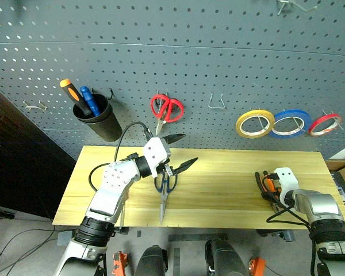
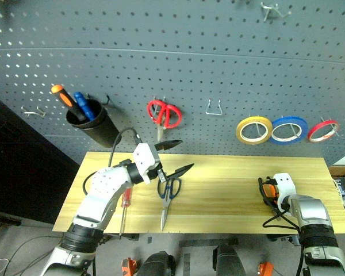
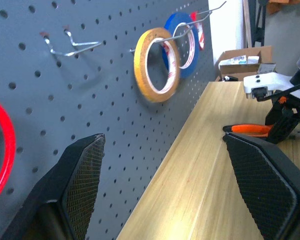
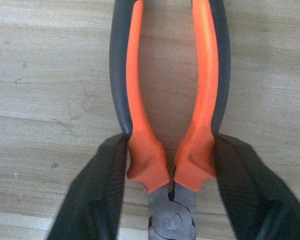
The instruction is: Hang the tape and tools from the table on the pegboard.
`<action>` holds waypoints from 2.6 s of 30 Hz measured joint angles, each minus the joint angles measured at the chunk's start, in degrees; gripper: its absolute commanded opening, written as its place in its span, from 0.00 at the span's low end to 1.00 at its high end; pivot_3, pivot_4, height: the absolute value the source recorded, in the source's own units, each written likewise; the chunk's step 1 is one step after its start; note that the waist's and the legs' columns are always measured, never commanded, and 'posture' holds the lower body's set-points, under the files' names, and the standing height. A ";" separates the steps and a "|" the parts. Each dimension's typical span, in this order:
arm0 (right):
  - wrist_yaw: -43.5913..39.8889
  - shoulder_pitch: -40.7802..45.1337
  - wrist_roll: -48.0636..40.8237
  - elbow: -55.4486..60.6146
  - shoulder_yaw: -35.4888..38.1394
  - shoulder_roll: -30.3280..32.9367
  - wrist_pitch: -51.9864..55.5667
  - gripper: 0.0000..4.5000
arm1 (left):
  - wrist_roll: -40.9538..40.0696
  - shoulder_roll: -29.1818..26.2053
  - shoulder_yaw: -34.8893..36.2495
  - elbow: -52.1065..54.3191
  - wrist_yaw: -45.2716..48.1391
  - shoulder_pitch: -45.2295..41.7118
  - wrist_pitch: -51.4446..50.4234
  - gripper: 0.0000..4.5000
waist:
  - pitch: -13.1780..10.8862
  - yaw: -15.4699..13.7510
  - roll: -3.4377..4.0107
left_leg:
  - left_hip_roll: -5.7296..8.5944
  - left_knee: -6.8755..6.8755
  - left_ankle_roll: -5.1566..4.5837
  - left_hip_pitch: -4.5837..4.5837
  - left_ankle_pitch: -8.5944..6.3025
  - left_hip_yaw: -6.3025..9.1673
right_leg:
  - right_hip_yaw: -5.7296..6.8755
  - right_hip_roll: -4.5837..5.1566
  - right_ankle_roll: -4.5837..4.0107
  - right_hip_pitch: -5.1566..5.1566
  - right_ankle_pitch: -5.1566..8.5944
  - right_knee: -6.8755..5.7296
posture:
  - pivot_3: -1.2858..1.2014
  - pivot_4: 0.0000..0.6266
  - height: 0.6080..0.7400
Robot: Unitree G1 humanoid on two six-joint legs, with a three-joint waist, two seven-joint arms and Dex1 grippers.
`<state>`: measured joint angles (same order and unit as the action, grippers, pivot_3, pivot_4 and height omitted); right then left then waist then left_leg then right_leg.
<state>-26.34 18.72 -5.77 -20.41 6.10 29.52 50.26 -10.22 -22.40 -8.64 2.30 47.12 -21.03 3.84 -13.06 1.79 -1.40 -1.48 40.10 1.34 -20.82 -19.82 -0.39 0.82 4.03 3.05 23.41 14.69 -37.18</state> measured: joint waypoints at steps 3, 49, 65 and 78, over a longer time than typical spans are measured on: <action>0.52 -0.02 0.04 -0.47 -0.13 -0.56 -1.82 0.49 | -0.11 -0.11 0.00 -0.01 0.64 0.39 0.11 0.91 | 0.08 0.12 -0.06 | -0.01 0.00 0.00 0.03 0.00 -0.04 | -0.05 0.00 -0.01 0.00 -0.01 -0.02 | 0.51 0.34 1.00; 28.46 20.88 19.14 23.43 -17.49 -22.72 -45.06 0.49 | -10.96 2.68 10.25 10.96 -10.35 7.08 -14.03 0.91 | 0.26 -0.15 0.43 | 0.10 -0.10 0.16 -0.20 0.10 -0.08 | -0.19 0.00 -0.09 0.65 0.04 -0.70 | 0.54 0.30 1.00; 30.21 17.83 17.92 8.08 -14.91 -23.66 -55.52 0.49 | -9.77 3.15 9.67 10.40 -11.40 5.59 -14.35 0.91 | 0.30 -0.33 0.42 | 0.04 -0.04 0.25 -0.16 0.15 -0.10 | -0.21 0.01 -0.10 0.64 0.04 -0.74 | 0.54 0.30 1.00; 17.95 7.53 8.81 24.77 -11.46 -20.46 -25.36 1.00 | -4.25 0.65 5.80 8.71 -14.06 7.02 -22.79 0.91 | 0.42 -1.05 0.37 | 0.06 -0.11 0.23 -0.20 0.14 -0.07 | -0.18 0.00 -0.10 0.65 0.05 -0.69 | 0.54 0.31 1.00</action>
<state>-8.39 26.24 3.04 4.36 -5.36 9.06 24.89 -14.47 -21.75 -2.84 11.01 33.06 -14.01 -18.95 -12.64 0.75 -1.03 -1.42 39.99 1.57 -21.02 -19.68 -0.46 0.63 4.03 2.94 24.07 14.75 -37.86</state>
